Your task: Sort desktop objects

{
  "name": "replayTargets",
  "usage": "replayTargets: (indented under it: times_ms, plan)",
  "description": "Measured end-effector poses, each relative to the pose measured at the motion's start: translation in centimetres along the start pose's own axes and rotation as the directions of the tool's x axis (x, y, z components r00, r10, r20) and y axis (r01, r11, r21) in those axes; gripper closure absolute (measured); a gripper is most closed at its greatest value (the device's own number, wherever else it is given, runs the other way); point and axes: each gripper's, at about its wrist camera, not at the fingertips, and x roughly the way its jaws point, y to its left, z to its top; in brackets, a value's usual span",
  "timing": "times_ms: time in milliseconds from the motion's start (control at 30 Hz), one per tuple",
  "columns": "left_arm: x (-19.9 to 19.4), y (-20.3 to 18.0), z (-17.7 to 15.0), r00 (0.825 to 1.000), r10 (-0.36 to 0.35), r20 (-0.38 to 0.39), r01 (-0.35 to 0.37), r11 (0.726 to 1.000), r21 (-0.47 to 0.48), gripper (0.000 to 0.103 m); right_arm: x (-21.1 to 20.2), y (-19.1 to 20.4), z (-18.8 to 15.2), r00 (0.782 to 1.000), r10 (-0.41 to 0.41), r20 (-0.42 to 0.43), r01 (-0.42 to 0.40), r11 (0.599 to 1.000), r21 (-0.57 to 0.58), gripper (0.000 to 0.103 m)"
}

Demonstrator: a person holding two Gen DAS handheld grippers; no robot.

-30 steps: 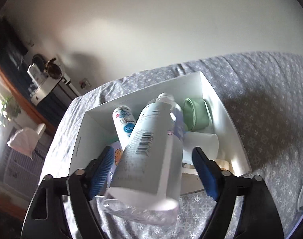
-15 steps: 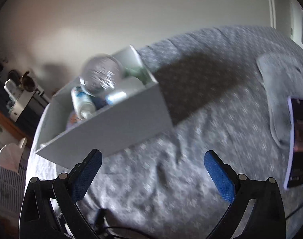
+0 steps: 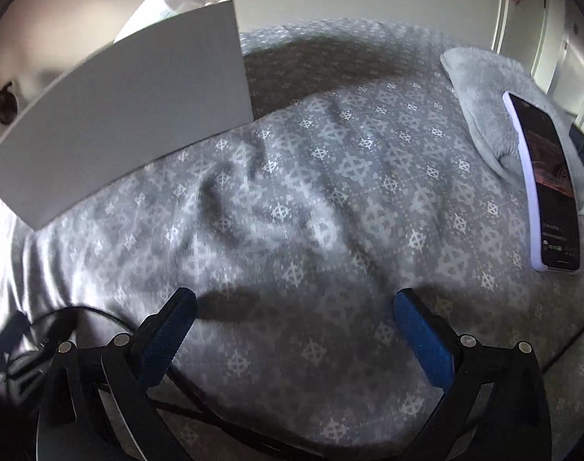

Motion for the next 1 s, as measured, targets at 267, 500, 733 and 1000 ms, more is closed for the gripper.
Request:
replayTargets:
  times_ms: [267,500,733,1000]
  plan:
    - [0.0,0.0,0.0,1.000,0.000,0.000,0.000,1.000,0.000,0.000,-0.8,0.6,-1.8,0.994,-0.050,0.098,0.048,0.998,0.028,0.000]
    - [0.0,0.0,0.0,1.000,0.000,0.000,0.000,1.000,0.000,0.000,-0.7,0.7,-1.9,0.993,-0.052,0.110,0.050,0.998,0.024,0.000]
    - [0.0,0.0,0.0,1.000,-0.001,0.000,0.001,1.000,-0.001,0.000,-0.9,0.8,-2.1,0.992,-0.050,0.115,0.047,0.999,0.023,0.000]
    - [-0.1,0.0,-0.1,1.000,0.001,0.001,-0.001,1.000,-0.001,0.000,-0.9,0.8,-2.0,0.992,-0.049,0.115,0.047,0.999,0.024,0.000]
